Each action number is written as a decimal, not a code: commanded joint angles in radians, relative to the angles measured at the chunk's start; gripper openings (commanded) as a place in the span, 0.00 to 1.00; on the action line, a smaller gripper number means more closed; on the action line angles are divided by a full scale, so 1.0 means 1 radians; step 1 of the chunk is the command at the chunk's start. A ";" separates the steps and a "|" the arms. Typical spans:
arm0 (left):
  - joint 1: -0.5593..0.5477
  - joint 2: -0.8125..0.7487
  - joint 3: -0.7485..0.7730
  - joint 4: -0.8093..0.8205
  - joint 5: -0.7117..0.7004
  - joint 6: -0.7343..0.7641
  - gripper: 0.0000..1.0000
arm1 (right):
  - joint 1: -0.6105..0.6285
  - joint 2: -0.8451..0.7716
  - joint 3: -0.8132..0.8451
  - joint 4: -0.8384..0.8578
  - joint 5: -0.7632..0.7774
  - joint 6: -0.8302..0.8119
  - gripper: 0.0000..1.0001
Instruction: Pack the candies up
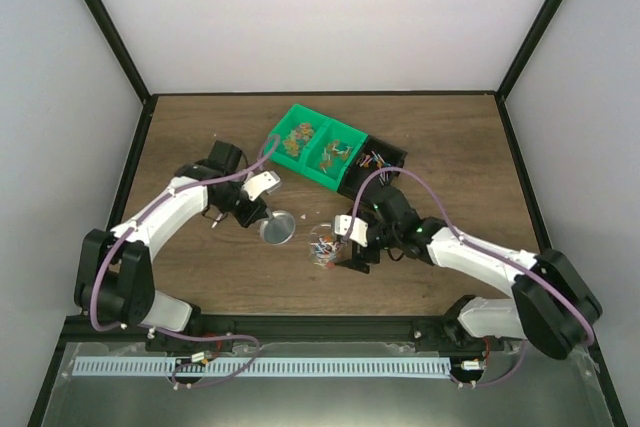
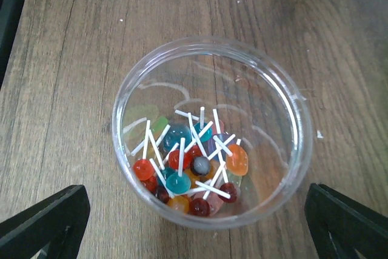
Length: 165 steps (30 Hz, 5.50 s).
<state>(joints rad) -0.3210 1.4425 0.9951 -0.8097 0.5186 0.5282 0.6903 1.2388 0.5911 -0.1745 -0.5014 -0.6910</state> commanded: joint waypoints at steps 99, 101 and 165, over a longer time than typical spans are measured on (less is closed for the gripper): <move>-0.194 -0.517 -0.313 0.165 -0.035 0.164 0.87 | -0.207 0.299 0.284 -0.175 -0.836 0.813 0.01; -0.211 -0.506 -0.324 0.186 -0.052 0.153 0.87 | -0.207 0.329 0.291 -0.184 -0.837 0.804 0.01; -0.507 -0.260 -0.440 0.729 -0.329 -0.190 0.79 | -0.301 0.417 0.321 -0.167 -0.838 0.820 0.07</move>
<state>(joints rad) -0.8238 1.1706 0.5392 -0.1356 0.1619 0.3721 0.3985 1.6459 0.9005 -0.3500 -1.3174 0.1287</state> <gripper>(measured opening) 0.798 0.129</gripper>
